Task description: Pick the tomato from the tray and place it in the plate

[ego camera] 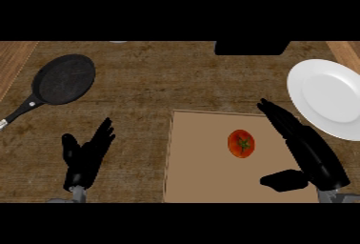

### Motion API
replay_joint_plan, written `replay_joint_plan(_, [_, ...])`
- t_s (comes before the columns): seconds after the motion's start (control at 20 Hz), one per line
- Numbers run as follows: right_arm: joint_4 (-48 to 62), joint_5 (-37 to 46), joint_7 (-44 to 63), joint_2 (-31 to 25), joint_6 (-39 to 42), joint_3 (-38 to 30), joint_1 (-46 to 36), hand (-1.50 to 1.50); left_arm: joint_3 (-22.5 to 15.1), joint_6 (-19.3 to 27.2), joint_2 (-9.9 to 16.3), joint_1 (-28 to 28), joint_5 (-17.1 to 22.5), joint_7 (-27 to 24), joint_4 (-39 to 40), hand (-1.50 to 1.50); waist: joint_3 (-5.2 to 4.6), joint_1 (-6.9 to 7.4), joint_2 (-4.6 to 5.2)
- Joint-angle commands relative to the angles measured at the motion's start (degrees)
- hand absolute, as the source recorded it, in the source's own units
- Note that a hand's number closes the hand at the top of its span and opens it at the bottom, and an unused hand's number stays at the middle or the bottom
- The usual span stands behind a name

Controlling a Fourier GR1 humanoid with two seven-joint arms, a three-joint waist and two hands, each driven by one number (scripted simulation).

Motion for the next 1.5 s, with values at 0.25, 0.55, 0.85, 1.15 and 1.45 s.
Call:
replay_joint_plan(0.25, [1.31,7.64,-0.66,7.61,0.03,4.52,3.64,-1.50,0.77,-1.63,-1.63,3.81,-2.09,-0.47,-2.35,0.00,0.00,-0.08,-0.03])
replay_joint_plan(0.55, [6.78,15.88,0.13,9.55,-2.93,4.44,1.65,-1.50,3.22,-2.01,-1.48,-2.13,-2.24,4.93,-1.25,0.00,0.00,-0.12,0.00])
replay_joint_plan(0.85, [8.43,17.71,1.49,10.89,0.04,1.05,-1.13,-1.50,3.71,-2.23,-4.12,0.15,-4.72,-1.91,2.63,0.00,0.00,-0.09,0.01])
replay_joint_plan(1.15, [19.29,21.56,-0.54,15.62,-3.97,2.71,-4.56,-1.50,3.42,-4.46,-3.67,2.81,-4.33,0.09,-1.88,0.00,0.01,0.14,0.03])
replay_joint_plan(1.45, [20.35,23.83,-4.39,12.60,-0.59,3.74,-4.51,1.50,5.49,-3.86,-3.94,-2.64,-4.67,2.81,1.18,0.00,0.01,-0.07,0.05])
